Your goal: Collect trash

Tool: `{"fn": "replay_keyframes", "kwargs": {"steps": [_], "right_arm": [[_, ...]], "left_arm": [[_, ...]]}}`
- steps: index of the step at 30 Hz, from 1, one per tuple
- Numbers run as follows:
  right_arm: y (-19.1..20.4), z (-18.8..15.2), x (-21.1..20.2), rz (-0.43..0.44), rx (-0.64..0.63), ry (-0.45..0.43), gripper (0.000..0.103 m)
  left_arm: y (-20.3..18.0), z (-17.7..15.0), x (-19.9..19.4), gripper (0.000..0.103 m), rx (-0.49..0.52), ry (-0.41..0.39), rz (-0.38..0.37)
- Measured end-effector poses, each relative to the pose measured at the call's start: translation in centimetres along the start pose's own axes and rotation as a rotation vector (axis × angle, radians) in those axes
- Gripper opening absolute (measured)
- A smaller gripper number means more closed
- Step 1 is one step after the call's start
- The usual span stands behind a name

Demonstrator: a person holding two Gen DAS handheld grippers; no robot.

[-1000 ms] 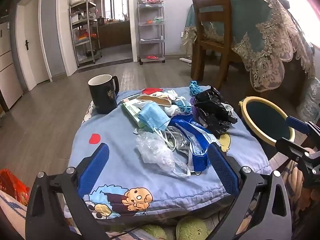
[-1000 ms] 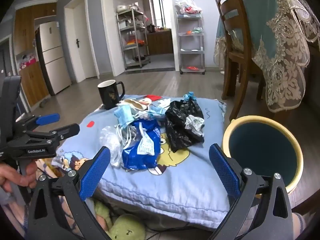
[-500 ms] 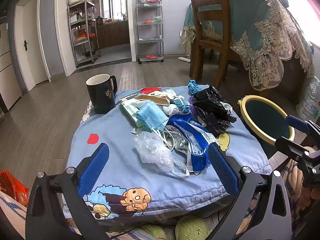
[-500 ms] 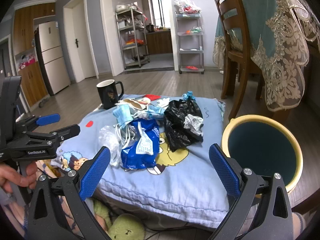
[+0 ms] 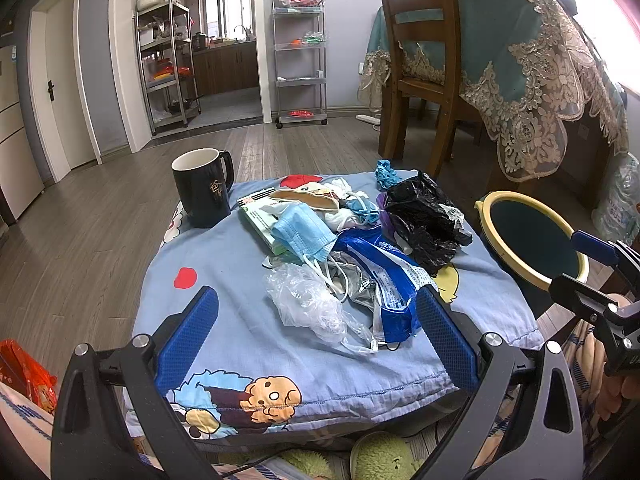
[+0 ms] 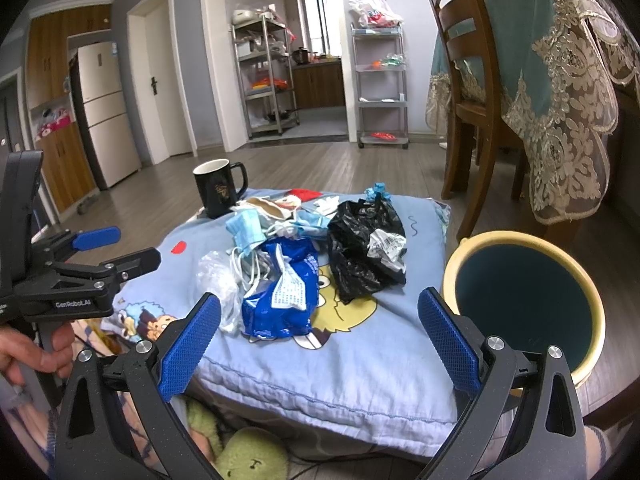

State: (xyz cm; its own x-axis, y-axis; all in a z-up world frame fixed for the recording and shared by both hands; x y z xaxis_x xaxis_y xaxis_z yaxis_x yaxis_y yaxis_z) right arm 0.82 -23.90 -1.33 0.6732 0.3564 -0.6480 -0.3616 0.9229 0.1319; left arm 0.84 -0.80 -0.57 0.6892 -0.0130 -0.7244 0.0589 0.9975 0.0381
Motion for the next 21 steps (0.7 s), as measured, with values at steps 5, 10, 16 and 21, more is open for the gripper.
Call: {"fn": "replay_keyframes", "kwargs": {"steps": [5, 10, 16, 21], "right_arm": [[-0.02, 0.0, 0.03, -0.001, 0.0, 0.0, 0.098], [-0.02, 0.0, 0.03, -0.001, -0.001, 0.0, 0.098], [-0.03, 0.0, 0.02, -0.001, -0.001, 0.0, 0.098], [-0.02, 0.0, 0.0, -0.001, -0.001, 0.0, 0.098]], "left_arm": [[-0.05, -0.04, 0.1, 0.097, 0.0, 0.0, 0.0], [-0.14, -0.05, 0.15, 0.097, 0.001, 0.0, -0.001], [-0.11, -0.06, 0.16, 0.097, 0.001, 0.0, -0.001], [-0.1, -0.08, 0.16, 0.097, 0.001, -0.001, -0.001]]}}
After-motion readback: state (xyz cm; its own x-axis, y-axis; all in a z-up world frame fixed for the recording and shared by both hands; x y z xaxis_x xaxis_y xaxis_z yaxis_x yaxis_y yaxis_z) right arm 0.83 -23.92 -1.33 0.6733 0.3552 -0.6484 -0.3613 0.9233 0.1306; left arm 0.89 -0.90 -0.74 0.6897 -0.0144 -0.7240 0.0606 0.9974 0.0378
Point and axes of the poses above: each gripper's, at about its wrist camera, not at the fingertips, and x roughly the way its jaws point, y to its left, z to its top, the point moved 1 cm from there along x, roughly the way its jaws point, and after that the axes turned 8 degrees about y, right-handed, at the moved point
